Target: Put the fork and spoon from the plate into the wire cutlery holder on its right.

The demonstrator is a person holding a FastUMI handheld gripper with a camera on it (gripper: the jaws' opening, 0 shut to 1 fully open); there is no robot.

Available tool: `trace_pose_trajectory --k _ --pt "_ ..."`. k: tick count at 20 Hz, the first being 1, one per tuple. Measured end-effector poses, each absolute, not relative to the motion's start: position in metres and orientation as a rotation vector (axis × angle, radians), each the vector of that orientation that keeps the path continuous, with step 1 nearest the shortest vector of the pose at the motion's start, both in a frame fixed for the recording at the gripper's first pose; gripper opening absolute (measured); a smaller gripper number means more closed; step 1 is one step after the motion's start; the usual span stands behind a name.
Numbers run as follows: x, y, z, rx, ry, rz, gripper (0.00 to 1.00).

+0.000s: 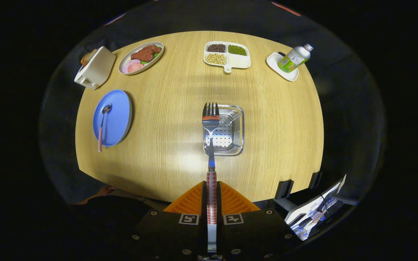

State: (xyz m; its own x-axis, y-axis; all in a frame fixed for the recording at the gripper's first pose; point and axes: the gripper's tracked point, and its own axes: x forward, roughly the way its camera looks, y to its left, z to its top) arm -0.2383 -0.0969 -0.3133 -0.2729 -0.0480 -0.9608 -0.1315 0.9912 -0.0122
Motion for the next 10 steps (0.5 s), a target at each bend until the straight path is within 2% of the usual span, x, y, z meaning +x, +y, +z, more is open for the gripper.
trace_pose_trajectory --k 10 --pt "-0.242 -0.122 -0.336 -0.230 2.074 0.169 0.10"
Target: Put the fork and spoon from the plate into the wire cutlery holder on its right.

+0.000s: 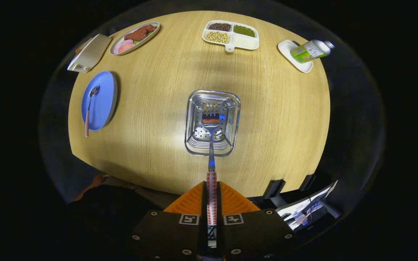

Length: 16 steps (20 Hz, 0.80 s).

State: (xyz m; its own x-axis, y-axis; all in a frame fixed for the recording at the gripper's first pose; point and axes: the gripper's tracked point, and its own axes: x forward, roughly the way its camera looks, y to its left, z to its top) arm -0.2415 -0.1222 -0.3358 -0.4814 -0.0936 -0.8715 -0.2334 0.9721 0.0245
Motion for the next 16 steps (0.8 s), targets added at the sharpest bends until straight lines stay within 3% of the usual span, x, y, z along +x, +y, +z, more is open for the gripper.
trace_pose_trajectory --k 6,16 --pt "-0.241 -0.114 -0.345 -0.214 2.198 0.227 0.10" --pt "-0.223 -0.122 -0.367 -0.178 2.250 0.163 0.10"
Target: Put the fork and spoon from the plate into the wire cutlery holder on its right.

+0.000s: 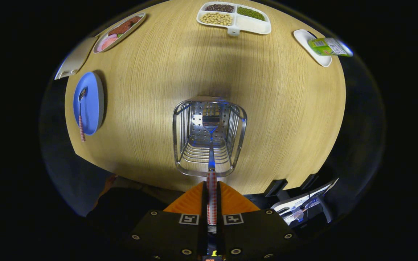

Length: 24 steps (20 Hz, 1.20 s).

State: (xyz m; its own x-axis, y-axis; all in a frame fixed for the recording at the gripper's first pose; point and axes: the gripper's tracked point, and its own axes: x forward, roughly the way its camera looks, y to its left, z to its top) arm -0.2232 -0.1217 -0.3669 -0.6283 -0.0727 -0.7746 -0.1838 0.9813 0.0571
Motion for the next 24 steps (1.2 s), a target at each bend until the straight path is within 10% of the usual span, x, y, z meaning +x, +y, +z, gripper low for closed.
trace_pose_trajectory --k 16,24 --pt "-0.169 -0.097 -0.341 0.075 1.804 0.163 0.17" --pt "-0.077 -0.084 -0.286 -0.027 1.171 0.104 0.71"
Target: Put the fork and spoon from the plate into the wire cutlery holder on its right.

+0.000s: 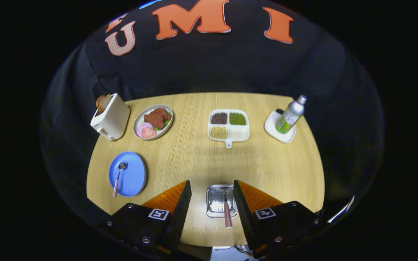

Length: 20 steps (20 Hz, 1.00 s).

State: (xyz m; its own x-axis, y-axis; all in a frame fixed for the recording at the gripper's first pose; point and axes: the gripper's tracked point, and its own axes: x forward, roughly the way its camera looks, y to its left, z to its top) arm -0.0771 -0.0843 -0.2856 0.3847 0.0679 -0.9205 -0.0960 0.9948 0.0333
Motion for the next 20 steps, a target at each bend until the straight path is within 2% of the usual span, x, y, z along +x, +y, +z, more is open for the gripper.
trace_pose_trajectory --k 3,7,11,15,20 --pt "-0.053 -0.071 -0.251 0.012 0.965 0.066 0.72" --pt "-0.022 -0.058 -0.211 0.027 0.688 0.007 0.81" --pt "-0.008 -0.031 -0.165 0.012 0.467 0.012 0.84" --pt "-0.008 0.015 -0.135 -0.048 0.374 0.074 0.86" --pt "-0.017 0.078 -0.138 0.025 0.377 0.140 0.88"
